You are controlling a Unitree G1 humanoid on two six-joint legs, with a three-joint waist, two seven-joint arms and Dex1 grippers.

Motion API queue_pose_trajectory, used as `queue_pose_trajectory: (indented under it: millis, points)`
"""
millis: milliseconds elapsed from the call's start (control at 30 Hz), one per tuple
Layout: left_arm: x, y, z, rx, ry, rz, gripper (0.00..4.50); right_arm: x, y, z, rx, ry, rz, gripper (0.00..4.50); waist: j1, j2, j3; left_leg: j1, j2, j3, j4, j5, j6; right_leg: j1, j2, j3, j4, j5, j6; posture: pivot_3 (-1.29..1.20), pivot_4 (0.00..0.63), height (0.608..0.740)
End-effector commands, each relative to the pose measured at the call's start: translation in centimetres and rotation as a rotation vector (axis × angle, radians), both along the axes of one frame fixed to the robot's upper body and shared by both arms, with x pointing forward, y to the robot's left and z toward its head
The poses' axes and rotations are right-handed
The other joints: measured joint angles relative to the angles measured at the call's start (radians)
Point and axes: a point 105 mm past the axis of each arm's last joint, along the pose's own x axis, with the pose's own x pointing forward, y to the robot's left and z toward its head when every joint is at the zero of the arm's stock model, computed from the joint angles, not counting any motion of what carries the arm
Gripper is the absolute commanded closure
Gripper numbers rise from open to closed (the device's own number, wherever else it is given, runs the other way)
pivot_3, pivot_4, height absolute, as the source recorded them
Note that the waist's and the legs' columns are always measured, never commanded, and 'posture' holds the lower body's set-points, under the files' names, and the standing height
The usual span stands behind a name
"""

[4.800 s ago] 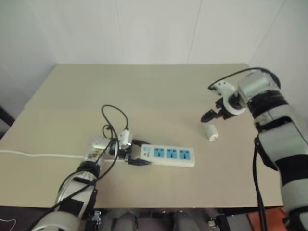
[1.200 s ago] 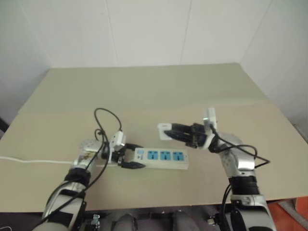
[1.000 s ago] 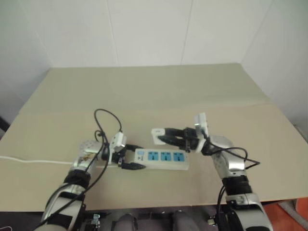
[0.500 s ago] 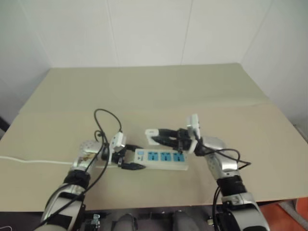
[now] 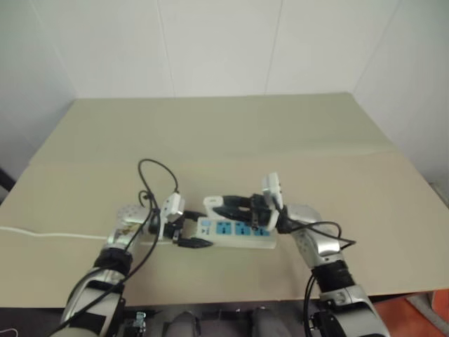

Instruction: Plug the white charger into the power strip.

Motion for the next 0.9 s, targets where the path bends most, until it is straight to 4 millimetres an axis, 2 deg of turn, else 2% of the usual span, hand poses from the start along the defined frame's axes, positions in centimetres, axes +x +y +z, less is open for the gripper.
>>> queue_pose_trajectory:
  millis: [33, 533, 900]
  points:
    - [0.2, 0.0, 0.4, 0.014, -0.025, -0.011, 1.21, 0.2, -0.6, 0.6, -0.01, -0.023, -0.007, 3.42, 0.0, 0.0, 0.0, 0.0, 0.0, 0.0, 0.0, 0.0, 0.0, 0.0, 0.0, 0.0, 0.0, 0.0, 0.0, 0.0, 0.15, 0.74]
    - [0.4, -0.1, 0.5, 0.015, -0.031, -0.02, 1.21, 0.0, -0.2, -0.6, -0.05, -0.018, -0.011, 3.42, 0.0, 0.0, 0.0, 0.0, 0.0, 0.0, 0.0, 0.0, 0.0, 0.0, 0.0, 0.0, 0.0, 0.0, 0.0, 0.0, 0.15, 0.74]
    - [0.3, -0.1, 0.4, 0.017, -0.029, -0.018, 1.21, 0.4, -1.4, -1.2, -0.078, -0.008, -0.046, 3.42, 0.0, 0.0, 0.0, 0.0, 0.0, 0.0, 0.0, 0.0, 0.0, 0.0, 0.0, 0.0, 0.0, 0.0, 0.0, 0.0, 0.15, 0.74]
